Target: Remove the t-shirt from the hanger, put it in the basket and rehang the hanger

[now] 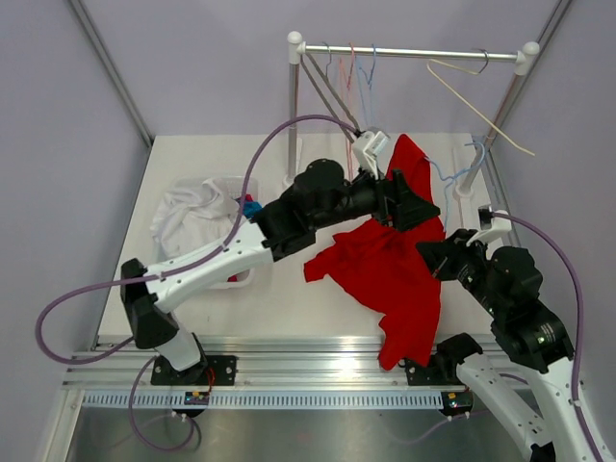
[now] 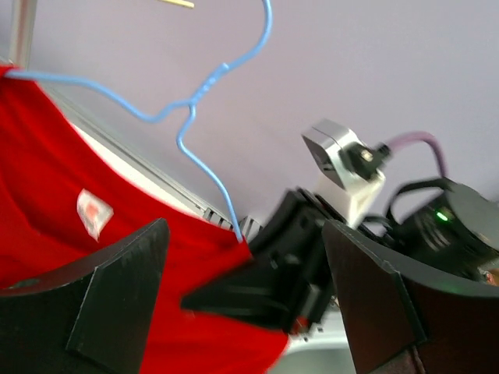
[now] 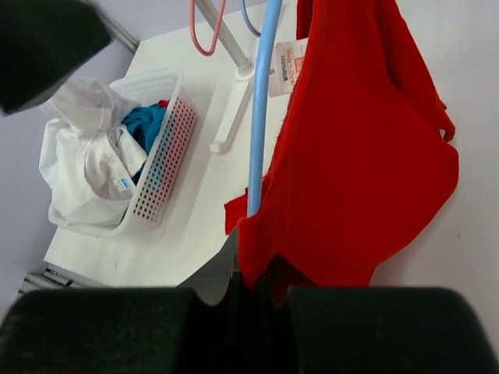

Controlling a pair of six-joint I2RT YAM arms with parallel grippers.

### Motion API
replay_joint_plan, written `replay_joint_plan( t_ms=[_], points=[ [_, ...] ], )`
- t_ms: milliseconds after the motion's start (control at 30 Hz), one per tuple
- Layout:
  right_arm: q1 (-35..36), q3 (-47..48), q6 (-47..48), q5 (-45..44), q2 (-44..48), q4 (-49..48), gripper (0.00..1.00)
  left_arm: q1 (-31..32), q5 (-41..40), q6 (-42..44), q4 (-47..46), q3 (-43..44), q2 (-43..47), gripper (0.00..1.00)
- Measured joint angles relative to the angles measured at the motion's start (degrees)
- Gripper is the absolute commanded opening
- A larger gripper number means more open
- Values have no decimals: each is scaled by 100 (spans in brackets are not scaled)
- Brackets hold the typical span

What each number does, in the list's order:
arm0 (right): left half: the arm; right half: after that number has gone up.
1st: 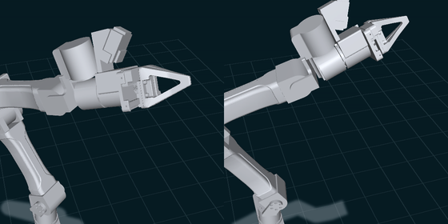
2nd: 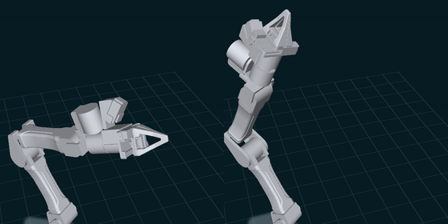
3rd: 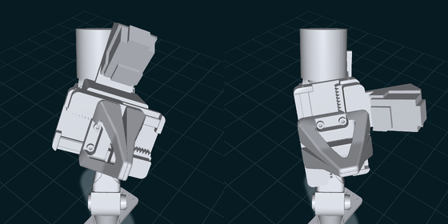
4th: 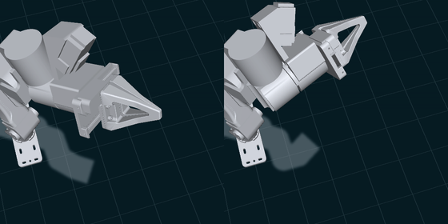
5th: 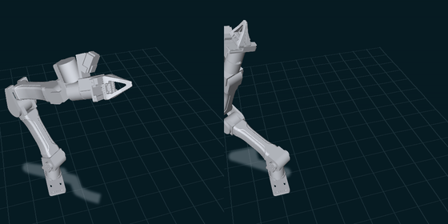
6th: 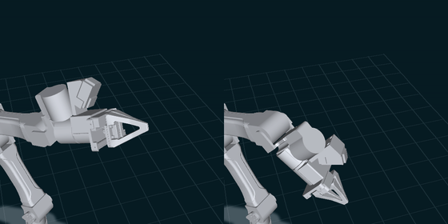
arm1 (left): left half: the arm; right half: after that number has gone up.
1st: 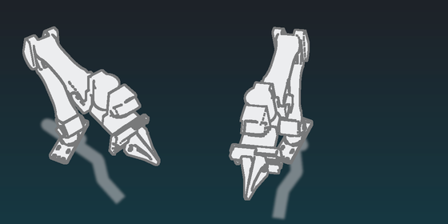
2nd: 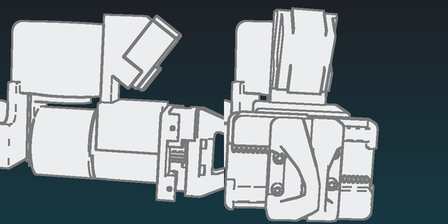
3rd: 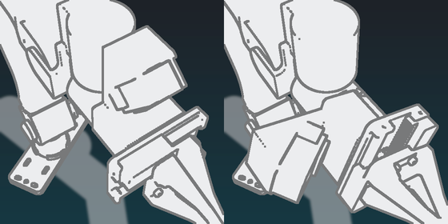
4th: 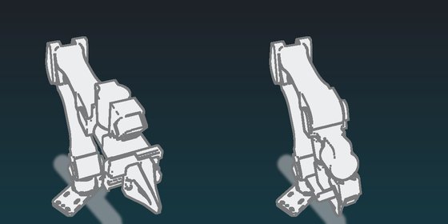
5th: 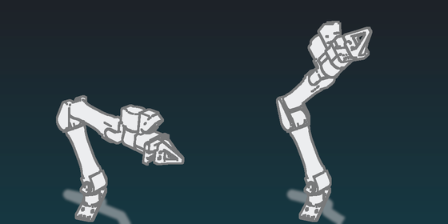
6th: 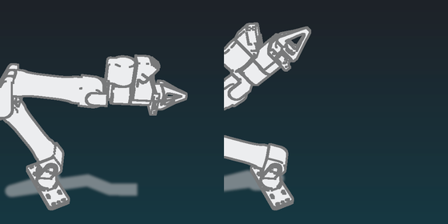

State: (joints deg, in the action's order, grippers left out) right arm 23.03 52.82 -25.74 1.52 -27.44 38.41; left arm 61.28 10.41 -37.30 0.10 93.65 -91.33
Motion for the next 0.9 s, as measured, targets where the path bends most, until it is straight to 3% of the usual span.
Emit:
replay_joint_plan(
  t_ms=[233, 367, 467, 500, 600, 633, 733, 900],
  points=[
    [4, 245, -66, 409, 411, 507, 0, 48, 26, 11, 116, 931, -984, 84],
    [9, 433, -81, 675, 476, 540, 0, 55, 76, -31, 151, 1373, -1346, 77],
    [9, 439, -87, 885, 476, 553, 0, 61, 125, -98, 149, 1711, -1606, 60],
    [9, 442, -90, 935, 476, 564, 0, 63, 138, -129, 146, 1768, -1657, 48],
    [9, 450, -92, 1008, 472, 579, 0, 76, 201, -273, 146, 1786, -1707, 31],
    [9, 450, -92, 1012, 463, 608, 0, 87, 232, -343, 138, 1786, -1707, 18],
    [7, 450, -92, 1019, 446, 691, 0, 225, 302, -450, -63, 1773, -1676, 0],
    [20, 483, -76, 1436, 507, 667, 3, 284, 170, -476, -540, 927, -1038, 0]
  ],
)
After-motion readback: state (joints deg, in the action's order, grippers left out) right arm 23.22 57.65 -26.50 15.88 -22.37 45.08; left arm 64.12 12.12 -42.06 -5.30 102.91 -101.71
